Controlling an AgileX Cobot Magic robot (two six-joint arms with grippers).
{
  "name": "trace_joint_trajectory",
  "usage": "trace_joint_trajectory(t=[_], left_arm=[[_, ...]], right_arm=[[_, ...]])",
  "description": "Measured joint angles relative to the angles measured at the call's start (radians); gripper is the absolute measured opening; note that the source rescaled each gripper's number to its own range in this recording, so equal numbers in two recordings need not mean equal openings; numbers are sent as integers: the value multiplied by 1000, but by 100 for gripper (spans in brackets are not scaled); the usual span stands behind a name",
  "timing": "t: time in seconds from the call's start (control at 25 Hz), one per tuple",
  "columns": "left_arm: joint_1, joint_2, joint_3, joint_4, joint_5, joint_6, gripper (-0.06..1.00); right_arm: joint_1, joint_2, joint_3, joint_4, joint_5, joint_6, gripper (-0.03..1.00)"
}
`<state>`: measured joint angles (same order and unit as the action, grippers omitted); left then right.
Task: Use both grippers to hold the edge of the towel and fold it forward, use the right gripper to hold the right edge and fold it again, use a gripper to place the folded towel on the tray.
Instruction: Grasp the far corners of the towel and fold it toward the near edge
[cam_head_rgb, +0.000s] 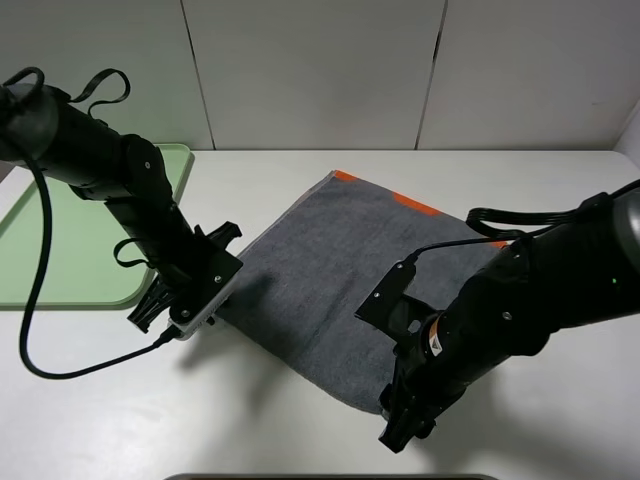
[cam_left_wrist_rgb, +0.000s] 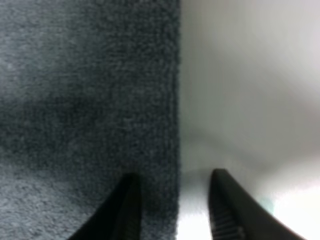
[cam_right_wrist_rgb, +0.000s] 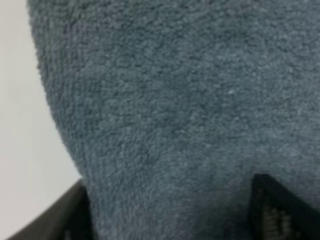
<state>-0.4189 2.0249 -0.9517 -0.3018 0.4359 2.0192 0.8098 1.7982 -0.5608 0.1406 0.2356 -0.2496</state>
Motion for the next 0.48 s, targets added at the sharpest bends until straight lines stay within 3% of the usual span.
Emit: trace_joint_trajectory(t=[0.16, 0.36, 0.48], left_arm=[[0, 0, 1, -10, -7, 0, 25], [0, 0, 1, -14, -10, 0, 24], [0, 2, 1, -19, -20, 0, 13]], right_arm=[[-7, 4, 0, -1, -21, 0, 39], [-7, 7, -2, 3, -30, 0, 23], [-7, 7, -2, 10, -37, 0, 5]])
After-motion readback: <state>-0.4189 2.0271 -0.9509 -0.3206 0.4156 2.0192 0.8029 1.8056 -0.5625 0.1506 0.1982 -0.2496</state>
